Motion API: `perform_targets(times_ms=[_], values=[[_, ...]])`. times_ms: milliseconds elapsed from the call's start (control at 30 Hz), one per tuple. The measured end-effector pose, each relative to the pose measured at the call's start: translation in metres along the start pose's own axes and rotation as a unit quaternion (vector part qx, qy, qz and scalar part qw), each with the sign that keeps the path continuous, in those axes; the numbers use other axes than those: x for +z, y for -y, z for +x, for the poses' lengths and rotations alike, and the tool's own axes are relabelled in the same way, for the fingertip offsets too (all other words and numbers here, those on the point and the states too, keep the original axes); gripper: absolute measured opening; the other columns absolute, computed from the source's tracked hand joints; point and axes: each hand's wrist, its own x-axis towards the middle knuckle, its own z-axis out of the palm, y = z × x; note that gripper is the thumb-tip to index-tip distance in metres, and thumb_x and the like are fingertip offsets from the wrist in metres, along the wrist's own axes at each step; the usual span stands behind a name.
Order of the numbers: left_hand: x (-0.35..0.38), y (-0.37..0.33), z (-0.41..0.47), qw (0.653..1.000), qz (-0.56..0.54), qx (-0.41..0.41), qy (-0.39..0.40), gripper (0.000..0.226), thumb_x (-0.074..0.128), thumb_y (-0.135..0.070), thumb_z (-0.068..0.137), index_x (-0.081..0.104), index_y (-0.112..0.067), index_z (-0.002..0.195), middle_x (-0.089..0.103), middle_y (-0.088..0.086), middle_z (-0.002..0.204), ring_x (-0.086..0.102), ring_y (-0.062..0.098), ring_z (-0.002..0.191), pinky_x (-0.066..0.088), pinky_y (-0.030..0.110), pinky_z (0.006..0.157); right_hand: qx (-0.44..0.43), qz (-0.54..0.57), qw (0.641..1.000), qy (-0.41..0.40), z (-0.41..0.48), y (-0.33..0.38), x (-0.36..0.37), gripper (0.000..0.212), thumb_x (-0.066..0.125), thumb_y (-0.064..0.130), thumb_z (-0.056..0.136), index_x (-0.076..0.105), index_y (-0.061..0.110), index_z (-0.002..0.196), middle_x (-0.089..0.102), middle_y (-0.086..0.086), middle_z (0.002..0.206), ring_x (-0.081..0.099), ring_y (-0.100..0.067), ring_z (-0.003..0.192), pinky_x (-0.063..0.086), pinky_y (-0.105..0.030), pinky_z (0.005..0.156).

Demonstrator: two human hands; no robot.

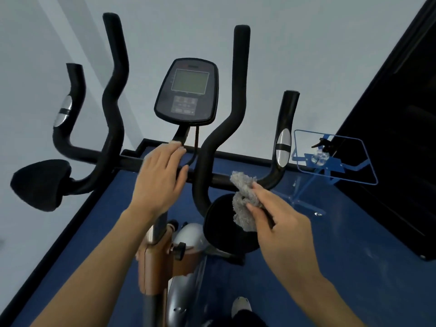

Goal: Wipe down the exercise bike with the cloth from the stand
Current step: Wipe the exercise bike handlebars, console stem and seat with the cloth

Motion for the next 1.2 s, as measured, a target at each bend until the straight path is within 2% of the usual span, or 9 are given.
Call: perform_targets(times_ms=[133, 233, 333, 400, 533, 633, 900, 1000, 1200], values=[[0.010, 0.006, -0.008, 0.999, 0.015, 0.032, 0.005, 0.043, 0.035, -0.032, 0.096, 0.053, -0.004, 0.123, 0.052, 0.011, 0.132, 0.049, 0.027, 0.119, 0.034, 0.036, 0.102, -0.041, -0.035, 0.998, -0.015, -0.006, 0.006, 0.021, 0.031, 0.058, 0.011, 0.082, 0.063, 0.003, 0.112, 0.067, -0.006, 0.112, 0.059, -0.015, 0.109, 0.042, -0.028, 0.096], [0.010, 0.006, -0.008, 0.999, 0.013, 0.039, -0.010, 0.043, 0.035, -0.033, 0.096, 0.053, -0.005, 0.123, 0.052, 0.010, 0.132, 0.048, 0.026, 0.120, 0.031, 0.034, 0.104, -0.070, -0.103, 0.992, -0.026, -0.007, 0.006, 0.036, 0.031, 0.048, 0.016, 0.084, 0.068, 0.003, 0.104, 0.070, -0.009, 0.108, 0.062, -0.018, 0.105, 0.033, -0.025, 0.102], [0.013, 0.005, -0.010, 0.998, 0.014, 0.047, -0.035, 0.040, 0.037, -0.031, 0.096, 0.054, -0.004, 0.121, 0.054, 0.011, 0.130, 0.050, 0.027, 0.117, 0.034, 0.035, 0.103, -0.088, -0.155, 0.983, -0.037, -0.021, 0.003, 0.044, 0.030, 0.047, 0.012, 0.081, 0.071, 0.004, 0.097, 0.072, -0.009, 0.101, 0.066, -0.018, 0.098, 0.034, -0.025, 0.099], [0.014, 0.004, -0.011, 0.998, 0.017, 0.041, -0.039, 0.040, 0.038, -0.032, 0.096, 0.055, -0.004, 0.120, 0.054, 0.011, 0.129, 0.051, 0.027, 0.117, 0.035, 0.036, 0.103, -0.105, -0.185, 0.977, -0.001, -0.037, 0.004, 0.044, 0.032, 0.045, 0.012, 0.080, 0.072, 0.008, 0.097, 0.073, -0.006, 0.099, 0.067, -0.015, 0.095, 0.036, -0.023, 0.097], [0.016, 0.004, -0.009, 0.999, 0.014, 0.031, -0.035, 0.040, 0.041, -0.033, 0.094, 0.055, -0.005, 0.119, 0.054, 0.010, 0.130, 0.051, 0.025, 0.118, 0.035, 0.035, 0.102, -0.132, -0.171, 0.976, -0.026, -0.034, 0.008, 0.033, 0.029, 0.048, 0.014, 0.082, 0.070, 0.007, 0.100, 0.073, -0.005, 0.099, 0.067, -0.014, 0.095, 0.050, -0.025, 0.087], [0.016, 0.004, -0.009, 0.998, 0.011, 0.031, -0.046, 0.040, 0.043, -0.033, 0.093, 0.054, -0.004, 0.119, 0.053, 0.010, 0.131, 0.050, 0.025, 0.118, 0.036, 0.034, 0.101, -0.132, -0.149, 0.976, -0.090, -0.009, 0.005, 0.040, 0.024, 0.057, 0.001, 0.081, 0.068, 0.001, 0.102, 0.070, -0.011, 0.105, 0.064, -0.020, 0.102, 0.049, -0.032, 0.091], [0.017, 0.001, -0.010, 0.997, 0.016, 0.032, -0.065, 0.037, 0.046, -0.030, 0.092, 0.056, -0.003, 0.116, 0.053, 0.013, 0.129, 0.051, 0.028, 0.116, 0.036, 0.033, 0.097, -0.161, -0.189, 0.966, -0.077, -0.032, -0.010, 0.062, 0.026, 0.051, 0.002, 0.084, 0.067, 0.001, 0.105, 0.069, -0.012, 0.109, 0.062, -0.020, 0.107, 0.045, -0.034, 0.097], [0.016, 0.002, -0.009, 0.997, 0.000, 0.029, -0.065, 0.036, 0.045, -0.026, 0.092, 0.055, -0.002, 0.117, 0.052, 0.014, 0.130, 0.049, 0.028, 0.117, 0.035, 0.034, 0.099, -0.173, -0.224, 0.957, -0.062, -0.047, -0.015, 0.064, 0.026, 0.044, 0.004, 0.092, 0.066, 0.003, 0.107, 0.069, -0.010, 0.110, 0.061, -0.017, 0.108, 0.044, -0.032, 0.098], [0.009, 0.003, -0.011, 0.997, -0.036, 0.015, -0.065, 0.034, 0.039, -0.019, 0.095, 0.051, 0.000, 0.120, 0.049, 0.018, 0.131, 0.043, 0.032, 0.123, 0.029, 0.039, 0.108, -0.186, -0.195, 0.963, -0.031, -0.080, -0.018, 0.062, 0.047, 0.023, 0.011, 0.100, 0.069, 0.006, 0.103, 0.070, -0.007, 0.107, 0.063, -0.014, 0.105, 0.042, -0.029, 0.100]])
